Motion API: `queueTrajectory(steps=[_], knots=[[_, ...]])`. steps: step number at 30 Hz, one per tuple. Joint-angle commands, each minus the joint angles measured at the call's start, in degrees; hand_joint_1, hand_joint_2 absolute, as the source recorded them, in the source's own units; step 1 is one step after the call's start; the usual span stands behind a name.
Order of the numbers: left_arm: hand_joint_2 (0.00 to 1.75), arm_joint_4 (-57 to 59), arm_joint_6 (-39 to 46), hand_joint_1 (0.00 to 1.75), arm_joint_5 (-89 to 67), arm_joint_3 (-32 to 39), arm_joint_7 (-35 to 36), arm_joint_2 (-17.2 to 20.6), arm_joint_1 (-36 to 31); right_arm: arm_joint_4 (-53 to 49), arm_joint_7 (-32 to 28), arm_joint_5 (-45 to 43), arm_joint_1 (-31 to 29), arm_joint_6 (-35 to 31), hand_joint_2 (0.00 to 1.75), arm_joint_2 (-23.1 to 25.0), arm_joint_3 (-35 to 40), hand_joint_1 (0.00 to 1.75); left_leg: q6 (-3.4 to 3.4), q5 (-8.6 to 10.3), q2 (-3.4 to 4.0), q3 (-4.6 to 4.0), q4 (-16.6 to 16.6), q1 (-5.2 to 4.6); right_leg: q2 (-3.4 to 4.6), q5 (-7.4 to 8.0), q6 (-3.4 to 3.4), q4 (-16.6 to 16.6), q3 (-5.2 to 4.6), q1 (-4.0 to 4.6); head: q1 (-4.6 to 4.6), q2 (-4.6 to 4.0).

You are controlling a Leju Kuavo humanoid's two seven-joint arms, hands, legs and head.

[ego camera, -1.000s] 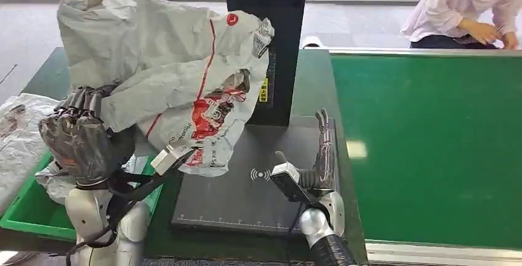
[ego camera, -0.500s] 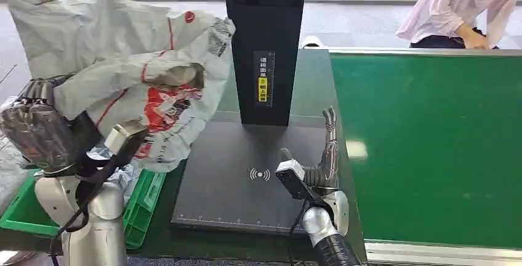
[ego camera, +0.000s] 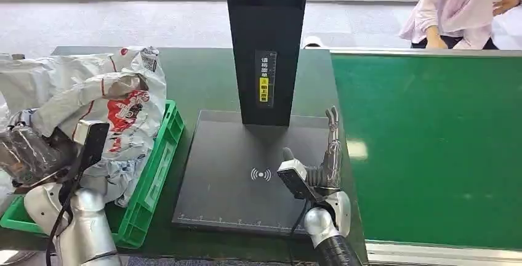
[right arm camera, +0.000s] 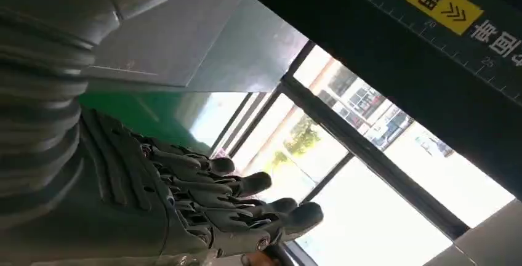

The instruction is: Moved the parcel from conveyor to table for the left to box.

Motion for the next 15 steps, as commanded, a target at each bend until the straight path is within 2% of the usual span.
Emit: queueTrajectory(steps=[1, 13, 14, 15], knots=[[1.75, 7.16, 0.20, 1.75, -0.86, 5.58, 1.55, -0.94, -3.52, 0.42, 0.10, -0.21, 1.93, 0.13, 1.75, 0.88, -1.13, 0.00, 0.04, 0.00, -0.02, 0.23, -0.16, -0.03, -0.05, -0.02, 0.00, -0.13, 0.24, -0.02, -0.02, 0.00], [1.75, 9.28, 0.20, 1.75, -2.46, 7.39, 3.31, -0.94, -3.77, 0.77, -0.12, -0.36, 1.75, 0.13, 1.75, 0.88, -1.30, 0.00, 0.04, 0.01, -0.05, 0.26, -0.17, -0.01, -0.10, -0.03, 0.00, -0.15, 0.27, 0.03, -0.02, 0.00], [1.75, 9.22, 0.20, 0.52, -2.45, 7.36, 3.65, -0.94, -3.84, 0.69, -0.10, -0.34, 1.79, 0.13, 1.75, 0.88, -1.38, 0.00, 0.03, 0.00, -0.05, 0.17, -0.11, -0.01, -0.09, -0.03, 0.00, -0.10, 0.18, 0.03, -0.02, 0.00], [1.75, 8.86, 0.20, 0.00, -2.16, 7.30, 3.81, -0.94, -3.84, 0.59, -0.02, -0.27, 1.82, 0.13, 1.75, 0.88, -1.45, 0.00, 0.04, 0.01, -0.08, 0.23, -0.16, 0.00, -0.13, -0.02, 0.00, -0.16, 0.26, 0.04, -0.02, 0.00]])
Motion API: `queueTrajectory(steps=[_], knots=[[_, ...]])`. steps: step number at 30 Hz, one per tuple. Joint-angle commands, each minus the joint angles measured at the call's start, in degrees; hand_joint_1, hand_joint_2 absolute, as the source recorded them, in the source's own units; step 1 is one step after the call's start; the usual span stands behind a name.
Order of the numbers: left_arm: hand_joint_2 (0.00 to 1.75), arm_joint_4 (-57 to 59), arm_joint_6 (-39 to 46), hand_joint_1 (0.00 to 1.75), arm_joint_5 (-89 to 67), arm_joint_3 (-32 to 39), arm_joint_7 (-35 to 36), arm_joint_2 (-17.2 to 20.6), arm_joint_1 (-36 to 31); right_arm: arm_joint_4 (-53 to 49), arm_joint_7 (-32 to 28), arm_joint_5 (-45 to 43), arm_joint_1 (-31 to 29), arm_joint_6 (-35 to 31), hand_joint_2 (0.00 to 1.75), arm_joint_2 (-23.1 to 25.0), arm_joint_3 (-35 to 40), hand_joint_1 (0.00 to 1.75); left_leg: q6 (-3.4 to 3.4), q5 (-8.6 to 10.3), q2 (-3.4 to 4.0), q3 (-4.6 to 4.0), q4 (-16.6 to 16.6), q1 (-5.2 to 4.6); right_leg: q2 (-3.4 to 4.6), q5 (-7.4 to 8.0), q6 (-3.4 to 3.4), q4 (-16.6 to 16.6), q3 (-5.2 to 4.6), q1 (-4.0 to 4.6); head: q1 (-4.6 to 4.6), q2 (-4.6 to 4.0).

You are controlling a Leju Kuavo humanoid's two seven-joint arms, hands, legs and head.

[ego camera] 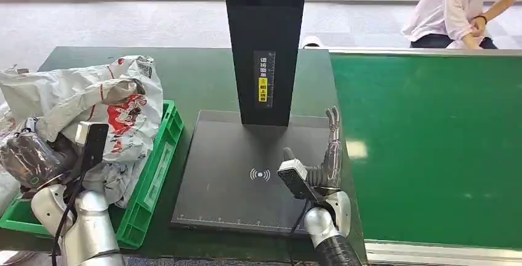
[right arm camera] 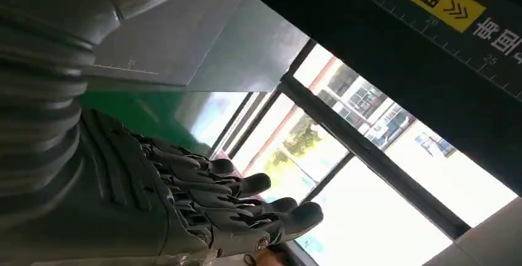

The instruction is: Moved the parcel from conveyor to table for the left to box.

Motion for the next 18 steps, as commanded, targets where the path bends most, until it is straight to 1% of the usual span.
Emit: queueTrajectory(steps=[1, 5, 6, 7, 11, 12, 14, 16, 17, 18], knots=[[1.75, 4.79, 0.11, 0.00, -0.36, 4.10, 1.84, -0.46, -2.89, 0.45, 0.15, -0.10, 1.89, 0.13, 1.75, 0.88, -1.39, 0.00, 0.04, 0.01, -0.12, 0.20, -0.13, -0.01, -0.14, -0.04, 0.01, -0.13, 0.24, 0.00, 0.00, 0.00], [1.75, 4.79, 0.11, 0.00, -0.36, 4.10, 1.84, -0.46, -2.89, 0.45, 0.15, -0.10, 1.89, 0.13, 1.75, 0.88, -1.39, 0.00, 0.02, 0.00, -0.07, 0.10, -0.07, -0.01, -0.09, -0.03, 0.01, -0.05, 0.12, -0.01, 0.00, 0.00], [1.75, 4.79, 0.11, 0.00, -0.36, 4.10, 1.84, -0.46, -2.89, 0.45, 0.15, -0.10, 1.89, 0.13, 1.75, 0.88, -1.39, 0.00, 0.06, 0.02, -0.13, 0.33, -0.24, 0.00, -0.17, -0.03, 0.01, -0.23, 0.37, 0.01, 0.00, 0.00], [1.75, 4.79, 0.11, 0.00, -0.36, 4.10, 1.84, -0.46, -2.89, 0.45, 0.15, -0.10, 1.89, 0.13, 1.75, 0.88, -1.39, 0.00, 0.03, 0.00, -0.09, 0.13, -0.09, 0.00, -0.12, -0.03, 0.01, -0.09, 0.18, 0.00, 0.00, 0.00], [1.75, 4.58, 0.11, 0.00, 0.05, 4.19, 1.74, -0.46, -2.95, 0.36, 0.23, -0.03, 1.94, 0.13, 1.75, 0.88, -1.40, 0.00, 0.04, 0.00, -0.11, 0.19, -0.13, 0.00, -0.14, -0.04, 0.01, -0.13, 0.24, 0.00, 0.00, 0.00], [1.75, 4.17, 0.11, 0.00, 0.90, 4.53, 1.42, -0.46, -3.04, 0.28, 0.33, 0.03, 2.03, 0.13, 1.75, 0.88, -1.30, 0.00, 0.02, 0.00, -0.09, 0.11, -0.07, 0.01, -0.11, -0.03, 0.00, -0.08, 0.16, 0.01, 0.00, 0.00], [1.75, 3.18, 0.11, 0.00, 3.08, 5.29, 0.26, -0.46, -3.03, 0.24, 0.51, 0.13, 2.13, 0.13, 1.75, 0.88, -1.10, 0.00, 0.05, 0.00, -0.15, 0.27, -0.19, 0.02, -0.18, -0.04, 0.01, -0.20, 0.34, 0.03, 0.00, 0.00], [1.75, 2.39, 0.11, 0.00, 4.77, 6.13, -0.93, -0.46, -3.20, 0.32, 0.62, 0.23, 2.09, 0.13, 1.75, 0.88, -0.99, 0.00, 0.03, -0.01, -0.06, 0.12, -0.08, 0.02, -0.08, -0.02, 0.00, -0.10, 0.16, 0.03, 0.00, 0.00], [0.00, 1.80, 0.11, 0.00, 5.99, 6.59, -1.96, -0.46, -3.26, 0.29, 0.64, 0.21, 2.06, 0.13, 1.75, 0.88, -0.97, 0.00, 0.02, -0.02, -0.03, 0.11, -0.06, 0.03, -0.05, -0.02, 0.00, -0.07, 0.14, 0.03, 0.00, 0.00], [0.00, 1.65, 0.11, 0.00, 6.89, 6.83, -2.54, -0.46, -3.27, 0.29, 0.66, 0.23, 2.05, 0.13, 1.75, 0.88, -0.95, 0.00, 0.03, -0.02, -0.04, 0.16, -0.08, 0.03, -0.06, -0.03, 0.00, -0.09, 0.19, 0.03, 0.00, 0.00]])
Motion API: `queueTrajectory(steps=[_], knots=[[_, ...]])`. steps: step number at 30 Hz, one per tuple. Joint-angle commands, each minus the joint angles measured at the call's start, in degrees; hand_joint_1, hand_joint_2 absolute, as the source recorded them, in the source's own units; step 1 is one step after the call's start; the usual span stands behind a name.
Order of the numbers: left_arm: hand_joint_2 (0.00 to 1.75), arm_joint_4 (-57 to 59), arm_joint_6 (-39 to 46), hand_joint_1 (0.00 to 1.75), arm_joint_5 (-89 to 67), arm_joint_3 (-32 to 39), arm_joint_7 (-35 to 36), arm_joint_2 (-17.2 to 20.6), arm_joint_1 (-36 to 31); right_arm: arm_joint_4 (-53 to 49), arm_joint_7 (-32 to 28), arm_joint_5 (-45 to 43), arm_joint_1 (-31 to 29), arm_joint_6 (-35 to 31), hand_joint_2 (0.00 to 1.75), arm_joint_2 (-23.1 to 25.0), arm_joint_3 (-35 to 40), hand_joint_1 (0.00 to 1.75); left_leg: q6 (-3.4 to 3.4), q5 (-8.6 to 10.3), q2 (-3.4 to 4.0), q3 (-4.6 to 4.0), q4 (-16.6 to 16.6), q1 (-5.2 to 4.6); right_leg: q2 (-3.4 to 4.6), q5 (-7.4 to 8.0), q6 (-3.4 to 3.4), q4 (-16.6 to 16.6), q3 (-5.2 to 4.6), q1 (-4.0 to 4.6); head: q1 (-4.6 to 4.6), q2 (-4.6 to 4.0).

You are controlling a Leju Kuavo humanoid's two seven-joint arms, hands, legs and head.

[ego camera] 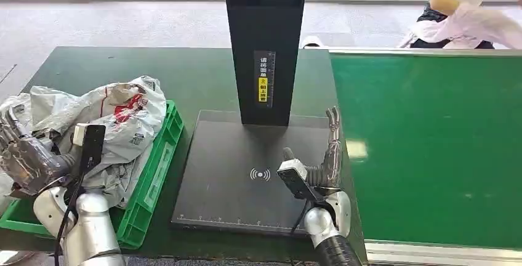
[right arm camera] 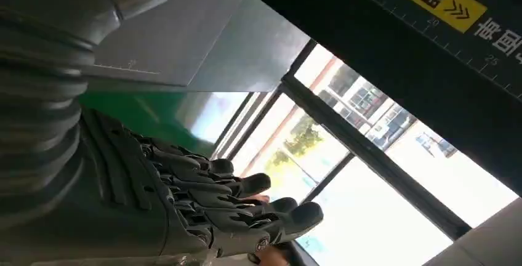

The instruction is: Moved the parcel from conveyor to table for the left to box.

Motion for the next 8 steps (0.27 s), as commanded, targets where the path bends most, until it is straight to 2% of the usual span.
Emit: queueTrajectory(steps=[1, 5, 8], knots=[[0.00, -0.05, 0.07, 0.00, 5.33, 5.34, -3.61, -0.33, -2.93, 0.27, 0.43, 0.12, 2.04, 0.13, 1.75, 0.88, -0.99, 0.00, 0.04, -0.01, -0.05, 0.25, -0.16, 0.01, -0.08, -0.03, 0.00, -0.16, 0.28, 0.02, 0.00, 0.00], [0.00, -0.38, 0.07, 0.00, 6.55, 5.99, -4.59, -0.33, -3.12, 0.49, 0.65, 0.25, 1.93, 0.13, 1.75, 0.88, -0.74, 0.00, 0.03, -0.02, -0.02, 0.19, -0.11, 0.01, -0.04, -0.03, 0.00, -0.12, 0.21, 0.02, 0.00, 0.00], [0.00, -1.16, 0.07, 0.00, 10.88, 8.15, -8.47, -0.33, -3.56, 1.16, 0.60, 0.38, 1.58, 0.13, 1.75, 0.88, -0.75, 0.00, 0.03, -0.03, 0.00, 0.16, -0.08, 0.01, -0.03, -0.03, 0.01, -0.09, 0.18, 0.02, 0.00, 0.00]])
